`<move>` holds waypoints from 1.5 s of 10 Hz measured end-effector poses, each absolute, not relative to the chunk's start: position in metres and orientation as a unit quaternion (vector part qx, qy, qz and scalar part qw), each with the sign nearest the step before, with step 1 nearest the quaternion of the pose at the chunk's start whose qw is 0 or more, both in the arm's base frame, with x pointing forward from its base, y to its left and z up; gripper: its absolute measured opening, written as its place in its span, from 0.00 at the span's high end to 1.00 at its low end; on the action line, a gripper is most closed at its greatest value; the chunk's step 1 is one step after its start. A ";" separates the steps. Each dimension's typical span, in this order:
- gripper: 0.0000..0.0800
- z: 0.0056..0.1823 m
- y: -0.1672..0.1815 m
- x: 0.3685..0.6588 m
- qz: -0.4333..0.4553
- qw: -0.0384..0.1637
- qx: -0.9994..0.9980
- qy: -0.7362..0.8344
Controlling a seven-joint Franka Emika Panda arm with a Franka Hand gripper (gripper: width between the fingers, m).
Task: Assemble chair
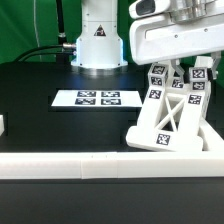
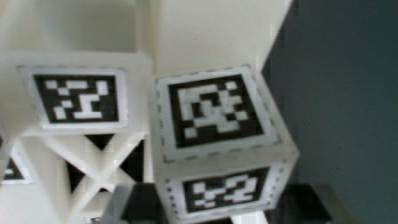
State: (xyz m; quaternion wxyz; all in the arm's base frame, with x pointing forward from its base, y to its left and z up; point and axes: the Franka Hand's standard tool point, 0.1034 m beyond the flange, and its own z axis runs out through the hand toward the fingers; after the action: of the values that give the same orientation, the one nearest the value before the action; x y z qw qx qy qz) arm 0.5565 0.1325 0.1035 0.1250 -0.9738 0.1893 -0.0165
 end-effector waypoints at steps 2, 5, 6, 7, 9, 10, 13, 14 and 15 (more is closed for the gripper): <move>0.65 0.103 0.132 0.557 -0.018 0.125 -0.973 0.192; 0.65 0.103 0.132 0.557 -0.013 0.126 -0.966 0.227; 0.65 0.103 0.132 0.557 -0.007 0.127 -0.954 0.271; 0.65 0.103 0.132 0.557 -0.003 0.127 -0.944 0.304; 0.65 0.103 0.132 0.557 0.006 0.127 -0.922 0.367; 0.65 0.103 0.132 0.557 0.013 0.126 -0.902 0.413; 0.64 0.103 0.132 0.557 0.015 0.126 -0.894 0.430; 0.32 0.106 0.129 0.558 0.013 0.127 -0.896 0.425; 0.32 0.116 0.129 0.559 0.018 0.130 -0.895 0.425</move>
Offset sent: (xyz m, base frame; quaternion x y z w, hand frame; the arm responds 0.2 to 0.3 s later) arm 0.0000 0.0000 0.0000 0.0000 0.0000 0.0000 1.0000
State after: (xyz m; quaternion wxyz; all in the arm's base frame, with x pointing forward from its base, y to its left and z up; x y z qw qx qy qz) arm 0.5591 0.1290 0.1161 0.1304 -0.8954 0.4253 0.0182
